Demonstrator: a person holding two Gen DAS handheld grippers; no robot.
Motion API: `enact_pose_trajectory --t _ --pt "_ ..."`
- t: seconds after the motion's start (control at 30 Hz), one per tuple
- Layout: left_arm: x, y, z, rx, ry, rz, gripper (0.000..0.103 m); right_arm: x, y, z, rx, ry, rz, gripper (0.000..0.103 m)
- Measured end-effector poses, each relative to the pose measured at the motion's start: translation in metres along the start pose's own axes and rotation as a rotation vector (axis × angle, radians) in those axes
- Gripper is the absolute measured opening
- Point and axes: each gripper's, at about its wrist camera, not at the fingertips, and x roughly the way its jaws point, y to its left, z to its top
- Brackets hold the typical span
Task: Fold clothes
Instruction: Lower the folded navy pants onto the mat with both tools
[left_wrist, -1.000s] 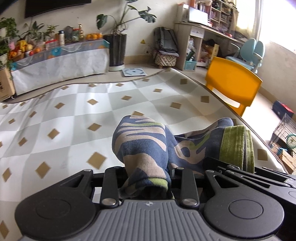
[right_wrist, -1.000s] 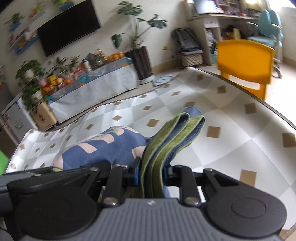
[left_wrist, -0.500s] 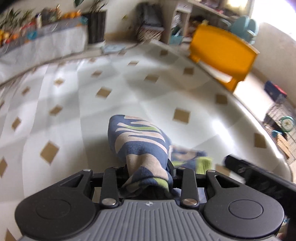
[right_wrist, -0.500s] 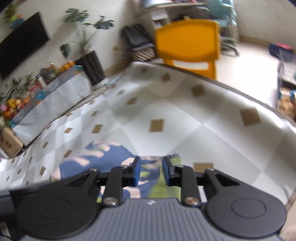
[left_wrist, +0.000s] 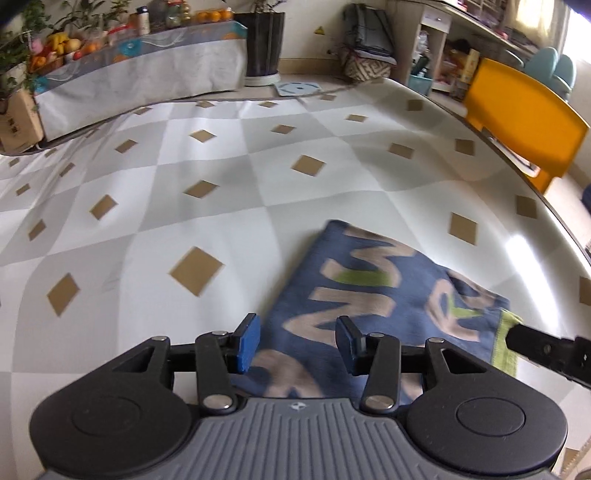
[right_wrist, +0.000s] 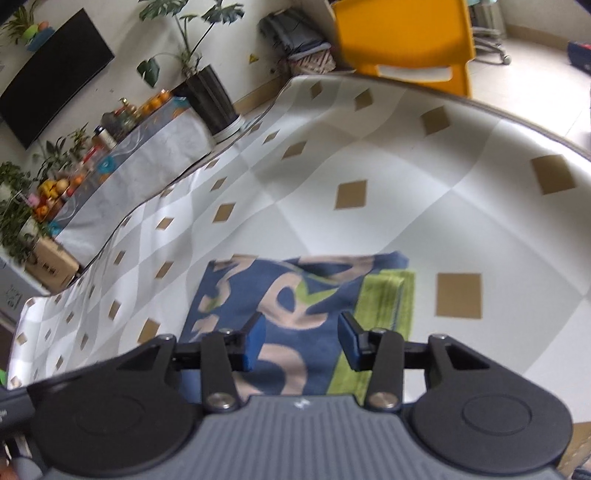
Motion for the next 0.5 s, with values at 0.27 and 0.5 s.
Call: enact_pose_trajectory --t 0.27,0.5 --pt "0.000 0.001 -0.001 0.000 0.006 -0.024 0.044 0.016 -0.016 -0.010 0.066 0.055 -0.065 0.048" --pt "0.024 -0.025 -0.020 0.092 0.074 -0.056 0.049 0.028 -0.008 -0.020 -0.005 0.109 0.035 0.048"
